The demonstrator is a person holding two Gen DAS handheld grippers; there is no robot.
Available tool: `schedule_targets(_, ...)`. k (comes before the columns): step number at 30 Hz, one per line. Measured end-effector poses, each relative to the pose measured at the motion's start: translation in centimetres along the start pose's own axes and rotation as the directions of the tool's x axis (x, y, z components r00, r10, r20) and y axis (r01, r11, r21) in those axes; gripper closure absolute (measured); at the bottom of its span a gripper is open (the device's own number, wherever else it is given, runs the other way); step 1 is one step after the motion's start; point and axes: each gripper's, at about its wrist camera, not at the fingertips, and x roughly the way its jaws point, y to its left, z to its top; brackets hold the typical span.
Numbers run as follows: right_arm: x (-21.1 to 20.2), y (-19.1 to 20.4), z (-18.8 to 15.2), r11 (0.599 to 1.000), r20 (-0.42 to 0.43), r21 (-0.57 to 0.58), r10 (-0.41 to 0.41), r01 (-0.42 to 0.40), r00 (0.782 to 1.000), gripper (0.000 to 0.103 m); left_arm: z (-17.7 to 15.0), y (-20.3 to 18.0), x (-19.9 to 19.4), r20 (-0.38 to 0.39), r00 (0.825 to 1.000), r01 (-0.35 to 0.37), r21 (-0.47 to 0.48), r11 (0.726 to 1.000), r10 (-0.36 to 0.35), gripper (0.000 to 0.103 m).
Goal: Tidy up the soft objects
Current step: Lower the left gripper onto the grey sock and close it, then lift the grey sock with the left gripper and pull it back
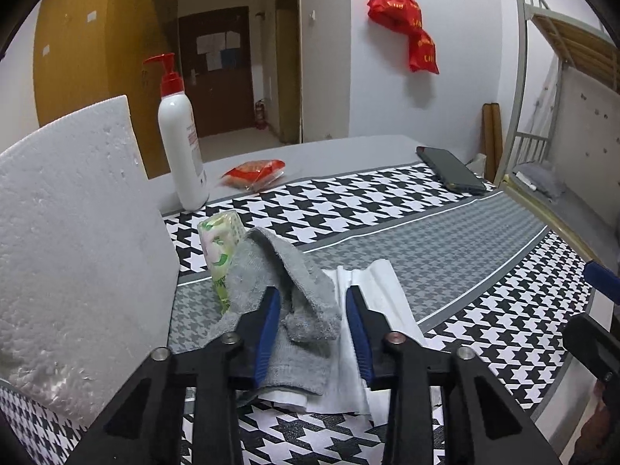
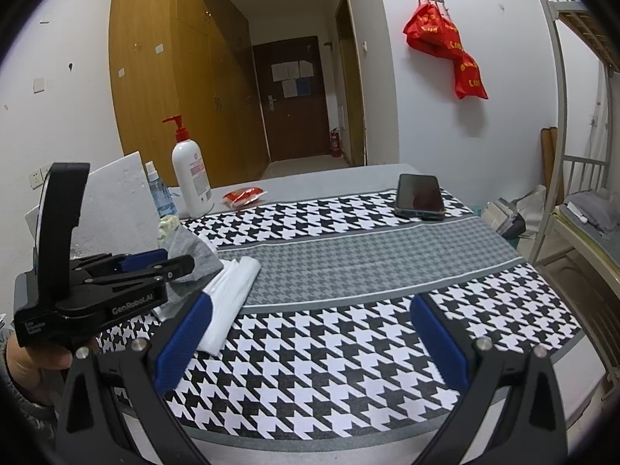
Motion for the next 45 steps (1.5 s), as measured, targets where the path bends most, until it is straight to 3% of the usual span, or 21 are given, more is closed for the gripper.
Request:
schedule_targets(7,0.0,-0.1,-0.1,1.000,0.000,0.003,-0.007,0.007,1.000,0.000,0.1,0.1,0.5,-0.019,1.000,0.023,-0.004,1.000,-0.023,0.091)
schedule_targets(12,-0.2,-0.2,-0.1,1.000,0.001,0.008,-0.012,0.012,1.000,0.000,0.1,-0.2,-0.1,-0.003,0.999,0.042,0.010,0.999,-0.042,0.095)
schedule_targets(32,-1.6,-0.1,0.0,1.000,0.014,0.012,-0.007,0.007,1.000,0.000,0.5,0.1,-6.3,0.121,0.988,0.090,0.039,0.995,-0.094,0.097)
schedule_targets(45,-3.1,0.8,-0.1,0.999,0.039,0.002,0.039,-0.039,0.998,0.000,-1.6,1.7,-10.9,0.159,0.984,0.080,0.013,0.997,-0.081,0.097)
